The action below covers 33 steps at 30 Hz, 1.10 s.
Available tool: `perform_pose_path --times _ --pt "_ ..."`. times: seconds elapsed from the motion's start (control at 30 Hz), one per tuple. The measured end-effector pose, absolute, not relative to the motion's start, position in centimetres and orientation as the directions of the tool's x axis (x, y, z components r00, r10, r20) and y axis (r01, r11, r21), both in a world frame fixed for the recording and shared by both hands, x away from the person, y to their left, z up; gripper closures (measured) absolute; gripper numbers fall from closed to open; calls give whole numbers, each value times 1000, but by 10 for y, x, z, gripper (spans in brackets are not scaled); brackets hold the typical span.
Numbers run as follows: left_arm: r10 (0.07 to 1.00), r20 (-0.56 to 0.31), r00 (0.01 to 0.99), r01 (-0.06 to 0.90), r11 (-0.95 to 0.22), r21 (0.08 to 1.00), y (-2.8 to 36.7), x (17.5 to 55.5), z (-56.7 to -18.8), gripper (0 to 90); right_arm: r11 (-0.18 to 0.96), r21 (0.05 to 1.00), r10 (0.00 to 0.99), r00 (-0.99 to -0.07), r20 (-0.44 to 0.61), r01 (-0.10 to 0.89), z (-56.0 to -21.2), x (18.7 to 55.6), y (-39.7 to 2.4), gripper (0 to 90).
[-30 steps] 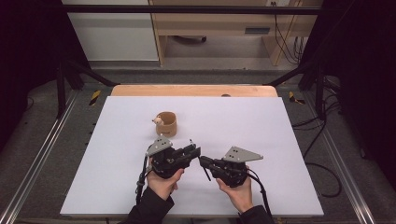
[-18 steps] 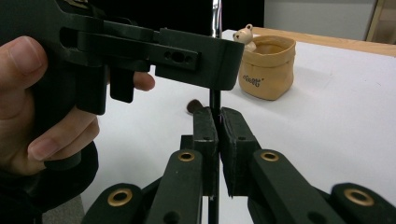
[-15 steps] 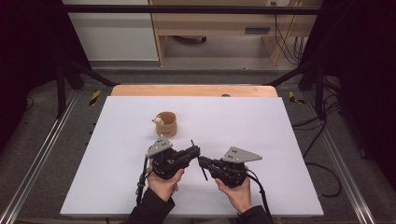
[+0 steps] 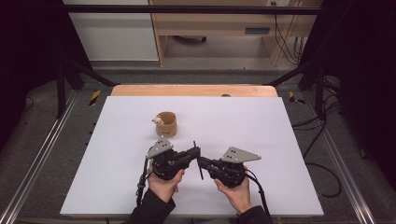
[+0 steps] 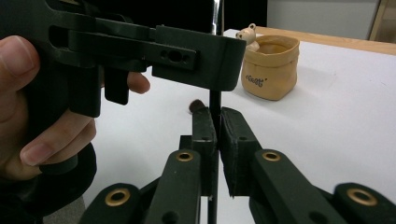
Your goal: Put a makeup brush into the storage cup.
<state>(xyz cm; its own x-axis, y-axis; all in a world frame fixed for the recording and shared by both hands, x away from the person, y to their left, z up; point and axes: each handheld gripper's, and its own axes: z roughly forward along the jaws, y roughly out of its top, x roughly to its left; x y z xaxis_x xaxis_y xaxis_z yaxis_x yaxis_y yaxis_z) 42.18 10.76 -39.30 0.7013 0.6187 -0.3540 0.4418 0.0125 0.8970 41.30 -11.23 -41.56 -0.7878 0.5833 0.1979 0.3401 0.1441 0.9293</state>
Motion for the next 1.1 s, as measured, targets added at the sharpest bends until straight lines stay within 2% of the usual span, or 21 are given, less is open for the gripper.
perform_pose_path --times 0.27,0.47,0.87,1.1 --pt "647 -325 690 424 3 906 118 424 -389 846 128 926 597 -773 214 355 -411 415 -120 736" --pt "672 -271 689 402 -43 915 127 423 -388 845 139 920 653 -732 191 365 -411 418 -129 641" --pt "701 -255 665 384 -28 923 153 424 -382 844 123 914 753 -636 169 388 -410 427 -157 342" --pt "722 -231 653 372 -40 928 164 427 -378 843 164 906 784 -609 121 391 -413 429 -171 218"
